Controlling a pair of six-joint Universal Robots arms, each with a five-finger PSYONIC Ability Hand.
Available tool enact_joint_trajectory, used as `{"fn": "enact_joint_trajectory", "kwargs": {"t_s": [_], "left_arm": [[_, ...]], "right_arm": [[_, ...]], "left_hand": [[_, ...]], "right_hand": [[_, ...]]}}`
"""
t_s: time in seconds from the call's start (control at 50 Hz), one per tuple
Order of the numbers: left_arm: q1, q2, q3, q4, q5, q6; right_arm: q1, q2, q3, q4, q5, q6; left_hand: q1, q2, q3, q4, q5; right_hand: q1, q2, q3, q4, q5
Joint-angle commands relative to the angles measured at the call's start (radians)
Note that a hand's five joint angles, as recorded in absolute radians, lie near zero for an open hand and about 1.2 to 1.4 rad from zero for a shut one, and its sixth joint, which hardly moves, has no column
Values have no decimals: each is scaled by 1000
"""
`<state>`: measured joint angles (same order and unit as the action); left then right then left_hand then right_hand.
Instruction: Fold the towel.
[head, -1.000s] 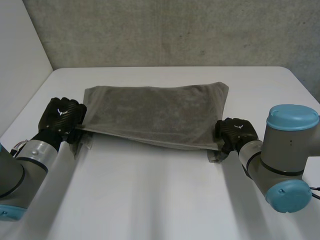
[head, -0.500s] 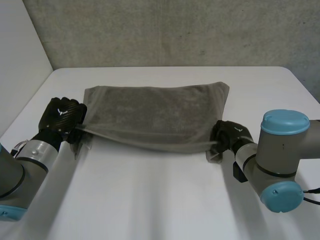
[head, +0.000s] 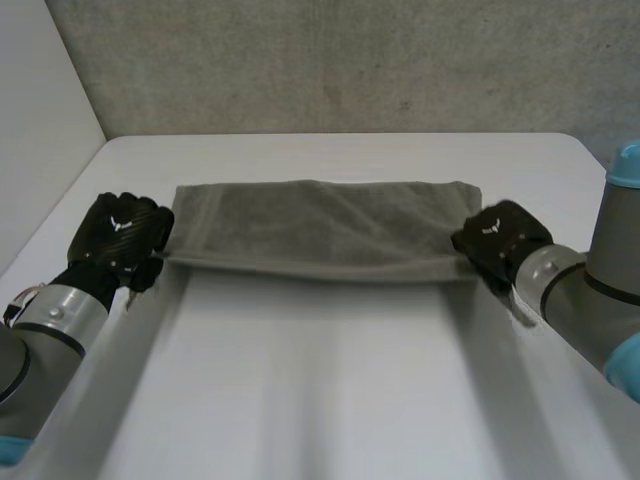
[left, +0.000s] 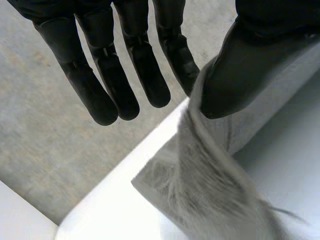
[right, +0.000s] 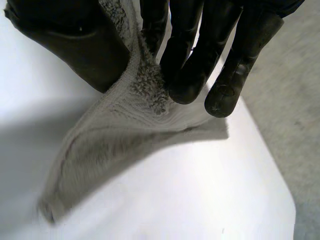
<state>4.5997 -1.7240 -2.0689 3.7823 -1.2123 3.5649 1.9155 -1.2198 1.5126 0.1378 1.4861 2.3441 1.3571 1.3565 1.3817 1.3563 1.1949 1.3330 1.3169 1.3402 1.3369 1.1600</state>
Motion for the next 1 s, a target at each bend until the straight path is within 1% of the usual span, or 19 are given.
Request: {"fn": "enact_joint_trajectory", "kwargs": {"t_s": [0.02, 0.14, 0.18, 0.3, 0.34, 0.36, 0.38, 0.4, 0.44, 0.46, 0.5, 0.52, 0.56, 0.62, 0.66, 0.68, 0.72, 0.88, 1.0], "left_arm": [[10, 93, -33, -168, 52, 12], [30, 212, -50, -270, 99, 32], [57, 289, -43, -314, 105, 31], [70, 311, -10, -319, 117, 32], [65, 234, 44, -308, 137, 32], [65, 233, 44, -308, 137, 32], [54, 148, 82, -300, 142, 34], [54, 147, 82, -300, 142, 34], [16, -15, 183, -288, 131, 38], [16, -16, 184, -288, 131, 38], [-31, -165, 304, -297, 126, 57], [-32, -166, 305, -297, 126, 57], [-64, -297, 442, -302, 84, 90], [-71, -351, 506, -305, 48, 104], [-81, -452, 657, -312, -21, 111], [-81, -453, 658, -312, -21, 111], [-107, -549, 810, -323, -56, 111], [-130, -750, 1122, -365, -82, 112], [-144, -841, 1247, -366, -131, 115]], "right_arm": [[-35, -128, 99, 28, -30, -129], [-38, -245, 135, 62, -93, -160], [-47, -311, 126, 106, -159, -158], [-99, -331, 69, 148, -221, -170], [-108, -234, 12, 155, -227, -172], [-108, -233, 12, 155, -227, -172], [-104, -154, -24, 157, -224, -174], [-95, -86, -75, 157, -218, -181], [-84, -29, -128, 161, -207, -196], [-84, -29, -129, 161, -207, -197], [-55, 81, -242, 180, -173, -244], [-55, 82, -242, 180, -173, -244], [-18, 217, -374, 184, -133, -308], [-12, 278, -442, 187, -122, -333], [-3, 373, -544, 184, -128, -368], [-3, 373, -545, 184, -128, -368], [-4, 457, -635, 174, -133, -385], [-4, 627, -831, 129, -135, -465], [-6, 707, -920, 85, -164, -468]], "left_hand": [[39, 40, 15, 40, 27], [39, 40, 15, 40, 27], [39, 40, 15, 40, 27], [39, 40, 15, 40, 27], [39, 40, 15, 40, 27], [39, 40, 15, 40, 27], [39, 40, 15, 40, 27], [39, 40, 15, 40, 27], [39, 40, 15, 40, 27], [39, 40, 15, 40, 27], [39, 40, 15, 40, 27], [39, 40, 15, 40, 27], [39, 40, 15, 40, 27], [39, 40, 15, 40, 27], [39, 40, 15, 40, 27], [39, 40, 15, 40, 27], [39, 40, 15, 40, 27], [39, 40, 15, 40, 27], [39, 40, 15, 40, 27]], "right_hand": [[63, 79, 56, 59, 62], [63, 79, 56, 59, 62], [63, 79, 56, 59, 62], [63, 79, 56, 59, 62], [63, 79, 56, 59, 62], [63, 79, 56, 59, 62], [63, 79, 56, 59, 62], [63, 79, 56, 59, 62], [63, 79, 56, 59, 62], [63, 79, 56, 59, 62], [63, 79, 56, 59, 62], [63, 79, 56, 59, 62], [63, 79, 56, 59, 62], [63, 79, 56, 59, 62], [63, 79, 56, 59, 62], [63, 79, 56, 59, 62], [63, 79, 56, 59, 62], [63, 79, 56, 59, 62], [63, 79, 56, 59, 62]]}}
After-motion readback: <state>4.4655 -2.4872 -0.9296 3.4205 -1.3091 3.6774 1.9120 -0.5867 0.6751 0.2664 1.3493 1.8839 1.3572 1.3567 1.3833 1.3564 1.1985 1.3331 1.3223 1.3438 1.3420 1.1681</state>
